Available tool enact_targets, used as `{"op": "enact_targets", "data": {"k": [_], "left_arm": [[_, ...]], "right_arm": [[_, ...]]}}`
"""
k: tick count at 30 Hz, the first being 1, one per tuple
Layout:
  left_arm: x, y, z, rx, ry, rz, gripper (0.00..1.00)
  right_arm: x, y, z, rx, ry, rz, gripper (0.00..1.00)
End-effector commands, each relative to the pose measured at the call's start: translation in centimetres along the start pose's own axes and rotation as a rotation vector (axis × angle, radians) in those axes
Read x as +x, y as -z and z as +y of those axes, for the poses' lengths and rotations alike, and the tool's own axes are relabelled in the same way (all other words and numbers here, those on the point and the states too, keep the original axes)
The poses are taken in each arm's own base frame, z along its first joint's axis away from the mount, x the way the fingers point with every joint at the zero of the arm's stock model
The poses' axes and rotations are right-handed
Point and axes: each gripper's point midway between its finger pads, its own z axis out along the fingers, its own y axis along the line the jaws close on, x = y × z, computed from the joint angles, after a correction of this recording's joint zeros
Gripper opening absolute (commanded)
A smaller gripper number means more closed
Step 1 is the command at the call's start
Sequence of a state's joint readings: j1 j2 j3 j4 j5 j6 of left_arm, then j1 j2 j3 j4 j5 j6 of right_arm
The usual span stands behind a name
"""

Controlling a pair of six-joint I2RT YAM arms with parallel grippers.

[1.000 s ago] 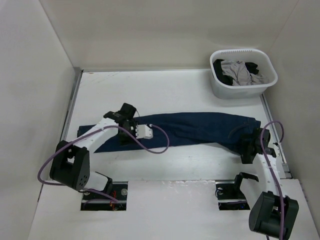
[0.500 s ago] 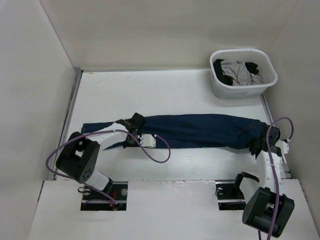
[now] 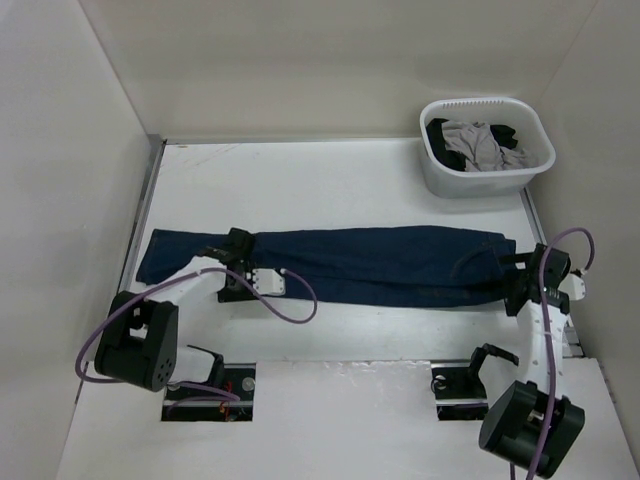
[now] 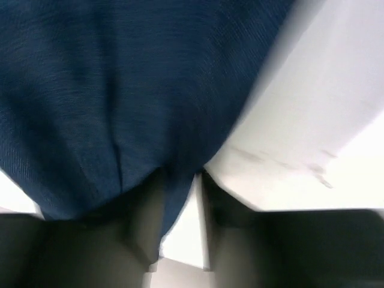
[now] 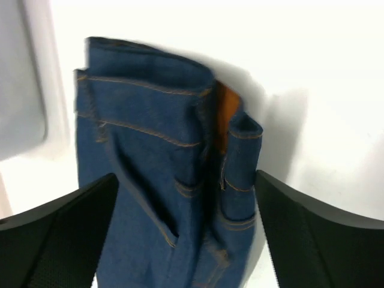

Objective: Fold and stack the trousers
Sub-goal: Fold the trousers

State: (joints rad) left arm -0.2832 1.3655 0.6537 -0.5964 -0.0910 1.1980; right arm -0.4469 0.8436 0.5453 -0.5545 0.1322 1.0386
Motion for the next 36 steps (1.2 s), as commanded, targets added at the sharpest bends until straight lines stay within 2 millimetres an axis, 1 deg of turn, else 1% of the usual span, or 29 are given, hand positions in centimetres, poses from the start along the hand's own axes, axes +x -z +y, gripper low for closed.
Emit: {"op": "enact_targets", "data": {"k": [1, 3, 5, 8, 10, 11, 12, 13, 14, 15, 16, 18, 19, 21, 22, 23, 24, 27, 28, 29, 31, 33, 36], "left_arm": [[-0.1, 0.8, -4.8, 0.141, -0.081, 0.013, 0.41], [-0.5, 1.9, -5.4, 0.153, -0.053, 0.014, 0.45], [-0.9, 3.8, -4.7, 0.149, 0.009, -0.008, 0.46], [-1.3, 7.1, -2.7, 0.126, 0.117, -0.072, 0.47], [-1.2, 8.8, -1.2, 0.094, 0.181, -0.116, 0.49], [-0.7, 9.4, -0.1, 0.067, 0.227, -0.129, 0.51], [0.4, 9.9, 1.5, 0.022, 0.297, -0.137, 0.53], [1.7, 9.9, 2.7, -0.013, 0.366, -0.135, 0.54], [3.2, 9.5, 3.7, -0.041, 0.434, -0.124, 0.54], [5.0, 9.0, 4.5, -0.064, 0.511, -0.106, 0.54], [6.7, 8.3, 5.1, -0.081, 0.587, -0.091, 0.54], [10.0, 6.9, 6.2, -0.117, 0.76, -0.067, 0.53], [11.5, 6.3, 6.9, -0.141, 0.85, -0.062, 0.52], [14.0, 5.8, 8.3, -0.187, 1.038, -0.065, 0.52], [14.7, 5.7, 8.8, -0.193, 1.106, -0.071, 0.51], [15.4, 5.5, 9.2, -0.188, 1.222, -0.08, 0.51], [16.0, 5.4, 9.3, -0.174, 1.306, -0.08, 0.51], [17.6, 4.3, 8.4, -0.112, 1.505, -0.065, 0.49], [18.4, 3.9, 8.0, -0.096, 1.575, -0.056, 0.43], [19.4, 3.9, 7.8, -0.091, 1.654, -0.06, 0.42], [20.5, 4.2, 7.9, -0.086, 1.748, -0.1, 0.45], [21.3, 4.2, 7.8, -0.06, 1.811, -0.129, 0.45], [21.2, 3.7, 7.2, 0.037, 1.814, -0.1, 0.45]], "right_arm": [[0.4, 0.1, -2.3, 0.049, -0.034, 0.004, 1.0], [-0.1, 1.1, -2.5, 0.05, -0.034, -0.015, 1.0], [-1.7, 2.5, -2.2, 0.041, -0.009, -0.073, 1.0], [-4.7, 4.9, -0.6, 0.02, 0.073, -0.172, 1.0], [-6.1, 6.1, 0.4, 0.012, 0.115, -0.215, 1.0], [-6.8, 6.6, 0.9, 0.007, 0.13, -0.237, 1.0], [-7.6, 6.9, 1.4, 0.006, 0.138, -0.261, 1.0], [-7.8, 6.8, 1.8, 0.002, 0.145, -0.268, 1.0], [-7.7, 6.3, 2.2, -0.008, 0.152, -0.257, 1.0], [-7.0, 5.6, 2.7, -0.026, 0.161, -0.221, 1.0], [-6.1, 4.7, 3.0, -0.038, 0.162, -0.175, 0.98], [-4.3, 2.9, 3.3, -0.05, 0.149, -0.083, 0.88], [-3.2, 1.8, 3.1, -0.043, 0.129, -0.034, 0.82], [-2.3, 0.4, 2.9, -0.042, 0.111, 0.003, 0.73], [-2.2, 0.1, 2.9, -0.043, 0.112, 0.004, 0.71], [-1.7, -0.4, 3.0, -0.045, 0.117, 0.014, 0.66], [-1.5, -0.5, 3.1, -0.05, 0.122, 0.018, 0.64], [-0.8, -1.0, 2.9, -0.05, 0.13, 0.029, 0.62], [-0.7, -1.1, 2.7, -0.046, 0.13, 0.032, 0.62], [-0.6, -1.2, 2.5, -0.041, 0.13, 0.034, 0.62], [-0.6, -1.3, 2.2, -0.034, 0.136, 0.034, 0.62], [-0.4, -1.6, 1.7, -0.022, 0.145, 0.037, 0.63], [-0.2, -1.8, 1.1, -0.008, 0.15, 0.042, 0.66]]}}
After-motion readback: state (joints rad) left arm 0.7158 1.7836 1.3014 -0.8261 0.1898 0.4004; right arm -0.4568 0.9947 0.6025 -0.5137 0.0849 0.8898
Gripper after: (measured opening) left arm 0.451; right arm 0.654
